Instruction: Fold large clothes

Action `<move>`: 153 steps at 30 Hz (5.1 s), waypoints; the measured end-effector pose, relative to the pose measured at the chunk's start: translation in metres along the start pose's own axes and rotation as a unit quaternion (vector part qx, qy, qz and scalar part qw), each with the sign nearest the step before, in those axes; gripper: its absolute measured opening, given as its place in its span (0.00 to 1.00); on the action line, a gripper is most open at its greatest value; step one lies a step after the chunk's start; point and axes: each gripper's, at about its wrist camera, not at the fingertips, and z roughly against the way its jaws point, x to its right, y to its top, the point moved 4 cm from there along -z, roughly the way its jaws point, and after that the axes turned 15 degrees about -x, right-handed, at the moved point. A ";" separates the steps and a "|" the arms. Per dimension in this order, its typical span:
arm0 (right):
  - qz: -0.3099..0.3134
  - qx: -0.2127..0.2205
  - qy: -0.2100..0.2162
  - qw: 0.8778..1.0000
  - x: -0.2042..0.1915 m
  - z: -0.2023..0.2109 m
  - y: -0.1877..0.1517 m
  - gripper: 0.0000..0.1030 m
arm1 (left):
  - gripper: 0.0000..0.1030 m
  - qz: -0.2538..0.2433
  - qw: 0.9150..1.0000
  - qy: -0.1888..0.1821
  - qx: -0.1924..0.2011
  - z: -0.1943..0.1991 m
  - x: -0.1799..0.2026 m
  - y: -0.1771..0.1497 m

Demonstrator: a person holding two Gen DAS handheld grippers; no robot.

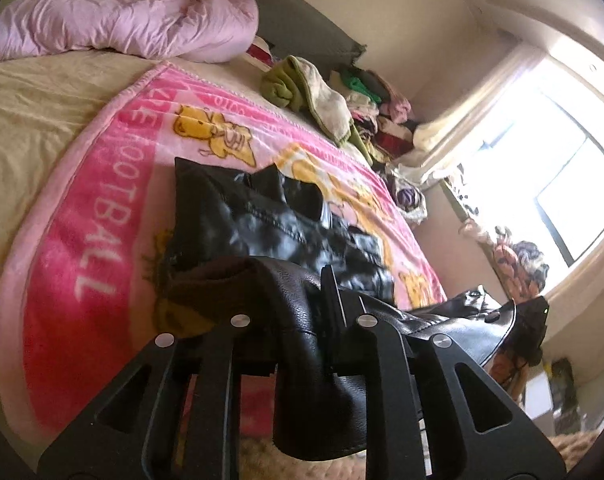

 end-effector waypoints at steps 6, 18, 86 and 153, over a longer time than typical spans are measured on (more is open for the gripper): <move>-0.018 -0.001 0.016 1.000 0.009 -0.021 0.037 0.08 | 0.13 0.010 1.000 0.016 0.005 -0.011 -0.003 0.025; -0.031 -0.003 -0.018 0.999 0.027 -0.063 0.084 0.09 | 0.18 0.041 0.998 0.026 -0.026 -0.044 -0.020 0.077; 0.034 -0.036 -0.298 0.953 0.129 -0.237 0.163 0.10 | 0.05 -0.031 0.970 0.242 -0.012 -0.170 -0.085 0.154; -0.002 -0.086 -0.199 0.976 0.121 -0.129 0.035 0.20 | 0.32 0.065 0.992 0.080 -0.070 -0.144 -0.082 0.019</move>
